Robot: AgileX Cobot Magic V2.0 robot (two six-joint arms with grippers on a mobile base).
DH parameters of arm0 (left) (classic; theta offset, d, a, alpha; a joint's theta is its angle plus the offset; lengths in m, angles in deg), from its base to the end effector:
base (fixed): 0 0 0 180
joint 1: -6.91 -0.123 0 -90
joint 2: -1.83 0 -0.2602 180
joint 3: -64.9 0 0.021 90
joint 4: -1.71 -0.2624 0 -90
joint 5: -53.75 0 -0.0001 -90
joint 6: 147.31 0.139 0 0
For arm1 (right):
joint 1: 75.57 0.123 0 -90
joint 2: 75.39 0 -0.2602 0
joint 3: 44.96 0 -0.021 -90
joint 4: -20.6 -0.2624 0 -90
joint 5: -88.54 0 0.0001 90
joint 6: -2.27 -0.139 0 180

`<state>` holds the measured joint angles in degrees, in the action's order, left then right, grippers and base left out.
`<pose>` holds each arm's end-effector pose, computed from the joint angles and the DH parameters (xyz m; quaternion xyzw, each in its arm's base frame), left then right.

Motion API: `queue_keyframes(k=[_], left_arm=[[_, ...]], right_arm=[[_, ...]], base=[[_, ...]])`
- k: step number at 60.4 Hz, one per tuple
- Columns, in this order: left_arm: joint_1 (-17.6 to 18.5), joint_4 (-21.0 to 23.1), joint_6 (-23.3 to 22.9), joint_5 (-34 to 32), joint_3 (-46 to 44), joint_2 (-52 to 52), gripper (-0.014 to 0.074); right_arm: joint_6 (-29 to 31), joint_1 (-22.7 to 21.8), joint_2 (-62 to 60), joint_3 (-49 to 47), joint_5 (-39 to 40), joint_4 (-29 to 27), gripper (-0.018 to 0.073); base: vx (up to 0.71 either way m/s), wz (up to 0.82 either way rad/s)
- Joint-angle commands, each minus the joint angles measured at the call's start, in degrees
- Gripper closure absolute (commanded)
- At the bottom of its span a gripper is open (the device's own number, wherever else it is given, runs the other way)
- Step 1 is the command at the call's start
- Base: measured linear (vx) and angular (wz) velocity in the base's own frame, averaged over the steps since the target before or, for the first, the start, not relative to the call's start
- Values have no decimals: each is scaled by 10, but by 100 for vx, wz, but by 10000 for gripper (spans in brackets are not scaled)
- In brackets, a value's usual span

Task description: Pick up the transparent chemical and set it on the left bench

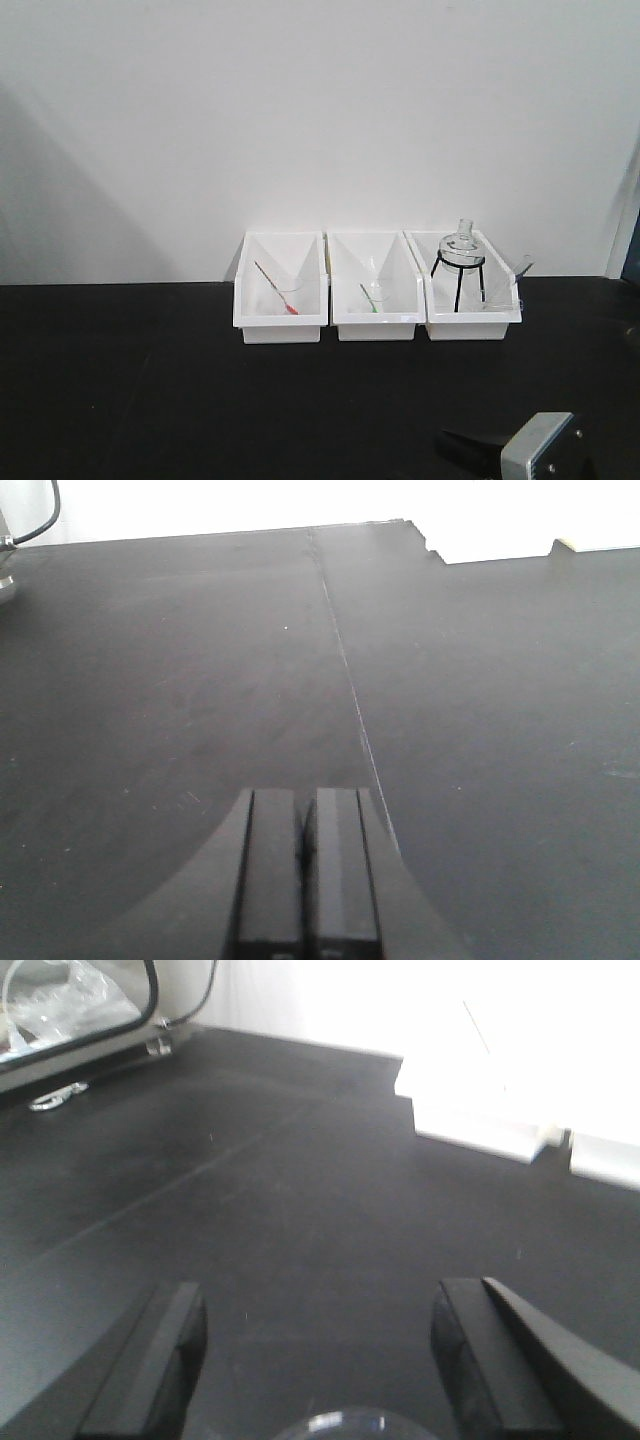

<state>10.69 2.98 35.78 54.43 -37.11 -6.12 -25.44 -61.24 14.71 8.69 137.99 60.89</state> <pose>0.1410 -0.0094 0.2066 0.0336 0.6851 -0.0125 0.7275 0.2650 0.1381 0.1587 -0.2596 0.7235 0.2660 0.5818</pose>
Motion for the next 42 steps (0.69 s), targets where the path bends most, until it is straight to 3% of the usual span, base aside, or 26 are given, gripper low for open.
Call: queue_keyframes(k=[1, 10, 23, 32, 33, 42], left_arm=[[1, 0, -4, -45, 9, 11, 600], [1, 0, -4, -45, 9, 11, 600], [1, 0, -4, -45, 9, 11, 600], [1, 0, -4, -45, 9, 11, 600], [1, 0, -4, -45, 9, 11, 600], [1, 0, -4, -45, 9, 11, 600]], right_arm=[[21, 0, -39, -18, 53, -40, 99], [29, 0, -87, -18, 22, -93, 217], [16, 0, -215, -18, -200, -111, 571], [-25, 0, -321, -18, -367, -111, 568], [-24, 0, -389, -18, -462, -106, 566], [-25, 0, -439, -18, -505, -100, 566]], base=[[0, 0], [0, 0], [0, 0], [0, 0], [0, 0], [0, 0]])
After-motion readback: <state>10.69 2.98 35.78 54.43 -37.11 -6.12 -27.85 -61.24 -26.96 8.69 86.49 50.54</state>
